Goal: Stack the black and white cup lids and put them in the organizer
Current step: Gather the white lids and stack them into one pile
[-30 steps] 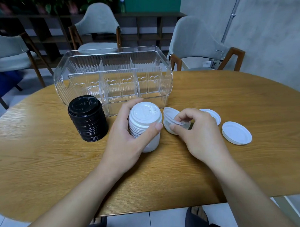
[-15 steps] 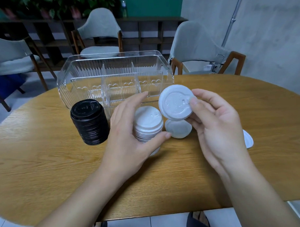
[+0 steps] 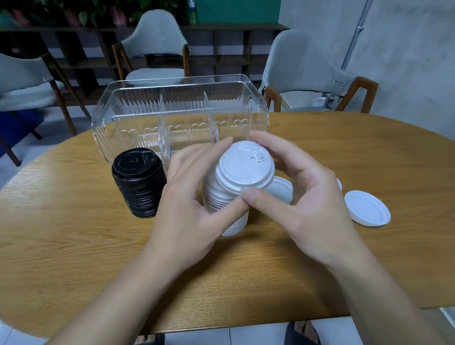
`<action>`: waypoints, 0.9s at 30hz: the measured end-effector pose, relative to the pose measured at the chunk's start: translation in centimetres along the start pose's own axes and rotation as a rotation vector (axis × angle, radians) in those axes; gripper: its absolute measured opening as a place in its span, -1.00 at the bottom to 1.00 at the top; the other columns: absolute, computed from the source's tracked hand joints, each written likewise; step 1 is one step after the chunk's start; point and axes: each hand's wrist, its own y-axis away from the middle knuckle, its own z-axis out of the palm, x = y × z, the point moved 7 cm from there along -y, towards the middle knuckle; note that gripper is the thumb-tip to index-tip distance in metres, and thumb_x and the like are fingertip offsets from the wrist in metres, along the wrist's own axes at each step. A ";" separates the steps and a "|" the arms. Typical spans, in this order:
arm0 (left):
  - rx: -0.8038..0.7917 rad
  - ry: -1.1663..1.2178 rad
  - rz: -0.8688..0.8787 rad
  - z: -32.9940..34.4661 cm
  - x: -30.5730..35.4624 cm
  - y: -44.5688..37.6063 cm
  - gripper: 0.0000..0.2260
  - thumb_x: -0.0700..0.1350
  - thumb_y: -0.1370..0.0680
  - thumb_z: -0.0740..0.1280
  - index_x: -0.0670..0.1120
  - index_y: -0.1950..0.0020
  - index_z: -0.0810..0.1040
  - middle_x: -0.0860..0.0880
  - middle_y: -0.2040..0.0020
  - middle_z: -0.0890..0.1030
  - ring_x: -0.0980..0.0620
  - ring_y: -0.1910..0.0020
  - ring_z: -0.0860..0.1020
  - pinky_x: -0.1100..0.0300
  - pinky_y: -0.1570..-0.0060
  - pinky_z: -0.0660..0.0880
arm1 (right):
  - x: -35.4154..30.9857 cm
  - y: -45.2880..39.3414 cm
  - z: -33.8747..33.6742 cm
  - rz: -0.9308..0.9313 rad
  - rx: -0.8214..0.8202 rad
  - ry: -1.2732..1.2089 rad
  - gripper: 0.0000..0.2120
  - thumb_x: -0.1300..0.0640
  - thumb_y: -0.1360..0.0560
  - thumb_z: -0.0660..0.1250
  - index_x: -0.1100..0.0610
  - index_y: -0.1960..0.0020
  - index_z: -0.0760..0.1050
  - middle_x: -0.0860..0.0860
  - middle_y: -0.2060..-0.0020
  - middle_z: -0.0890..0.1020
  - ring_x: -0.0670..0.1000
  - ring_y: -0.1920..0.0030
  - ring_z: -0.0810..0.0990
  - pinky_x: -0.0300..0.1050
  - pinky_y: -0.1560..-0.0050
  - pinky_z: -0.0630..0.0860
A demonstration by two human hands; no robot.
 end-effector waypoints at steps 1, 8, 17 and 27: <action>-0.014 -0.001 -0.002 0.0 0.0 0.1 -0.33 0.15 -0.58 0.60 -0.01 -0.63 0.52 0.04 -0.48 0.59 -0.08 -0.56 0.46 0.11 -0.56 0.38 | 0.1 -0.1 0.2 0.002 -0.010 -0.011 -0.35 0.21 -0.51 0.63 0.04 -0.56 0.51 -0.08 -0.44 0.65 0.06 -0.51 0.56 0.17 -0.55 0.46; -0.096 0.135 -0.089 -0.3 -0.7 0.5 -0.06 0.03 -0.51 0.66 0.04 -0.78 0.25 0.15 -0.64 0.47 0.09 -0.68 0.38 0.09 -0.66 0.32 | 0.5 -0.6 0.4 0.048 0.066 0.050 -0.50 0.10 -0.53 0.63 -0.02 -0.45 0.63 -0.19 -0.36 0.69 -0.09 -0.49 0.57 0.09 -0.55 0.46; -0.127 0.297 -0.359 2.6 -3.2 1.3 0.02 0.00 -0.38 0.76 0.10 -0.73 0.28 0.25 -0.46 0.59 0.31 -0.43 0.55 0.43 -0.37 0.42 | 1.9 -0.8 1.9 0.126 -0.009 0.056 -0.57 0.15 -0.55 0.61 -0.03 -0.40 0.67 -0.25 -0.35 0.69 -0.24 -0.47 0.56 -0.03 -0.58 0.43; -0.122 0.440 -0.346 3.4 -3.6 1.0 -0.28 -0.38 -0.45 0.65 -0.04 -0.54 0.49 0.04 -0.35 0.70 0.04 -0.34 0.68 0.20 -0.33 0.57 | 2.6 -1.0 2.1 0.101 -0.173 -0.009 -0.54 0.25 -0.58 0.57 0.03 -0.45 0.64 -0.20 -0.44 0.64 -0.15 -0.56 0.49 0.09 -0.65 0.35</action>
